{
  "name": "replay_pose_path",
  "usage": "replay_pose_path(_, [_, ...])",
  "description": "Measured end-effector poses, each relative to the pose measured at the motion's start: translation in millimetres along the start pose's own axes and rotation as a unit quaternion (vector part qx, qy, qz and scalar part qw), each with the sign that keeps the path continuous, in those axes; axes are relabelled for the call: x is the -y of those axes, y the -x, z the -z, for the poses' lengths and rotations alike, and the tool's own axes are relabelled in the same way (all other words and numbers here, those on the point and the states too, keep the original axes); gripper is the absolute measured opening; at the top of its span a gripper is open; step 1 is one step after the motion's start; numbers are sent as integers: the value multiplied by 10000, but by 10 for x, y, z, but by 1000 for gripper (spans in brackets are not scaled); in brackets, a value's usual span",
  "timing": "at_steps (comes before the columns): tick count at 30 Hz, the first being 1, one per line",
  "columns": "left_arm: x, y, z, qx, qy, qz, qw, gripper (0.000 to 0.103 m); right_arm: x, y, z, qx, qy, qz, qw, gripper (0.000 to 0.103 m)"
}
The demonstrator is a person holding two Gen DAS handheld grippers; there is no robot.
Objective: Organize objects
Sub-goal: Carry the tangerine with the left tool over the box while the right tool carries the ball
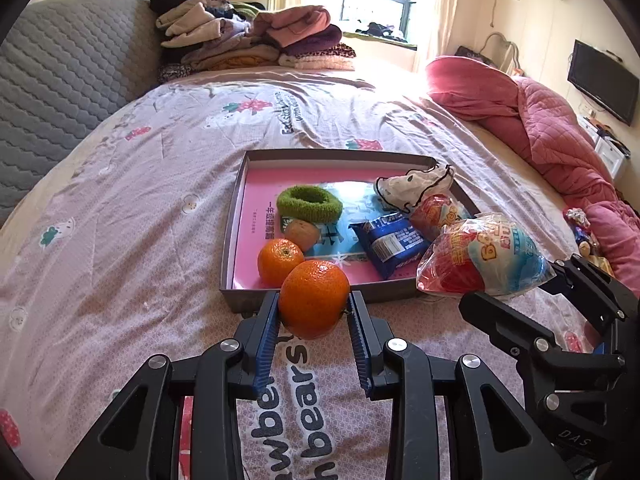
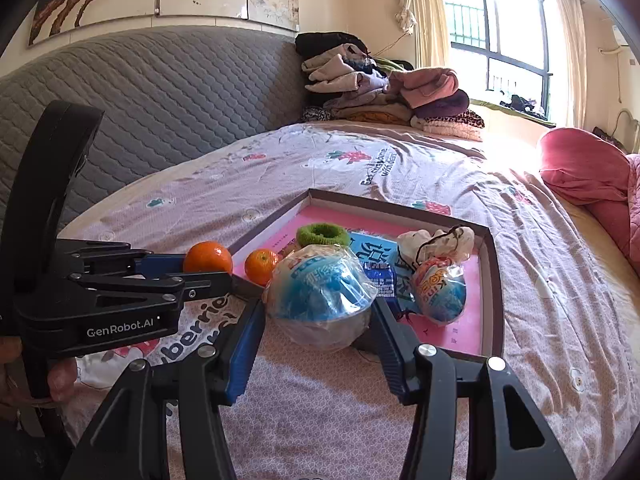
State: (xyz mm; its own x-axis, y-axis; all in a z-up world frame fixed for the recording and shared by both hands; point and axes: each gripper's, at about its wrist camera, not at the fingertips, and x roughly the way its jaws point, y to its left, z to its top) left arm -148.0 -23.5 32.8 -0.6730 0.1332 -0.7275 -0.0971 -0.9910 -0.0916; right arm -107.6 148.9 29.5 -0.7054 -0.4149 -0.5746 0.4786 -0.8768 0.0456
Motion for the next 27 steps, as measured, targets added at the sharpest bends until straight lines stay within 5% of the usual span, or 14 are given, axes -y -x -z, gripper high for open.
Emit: replay_pose_path(27, [406, 361, -625, 566, -325, -264, 9975, 34, 569, 612, -596, 913, -147, 435, 9948, 54])
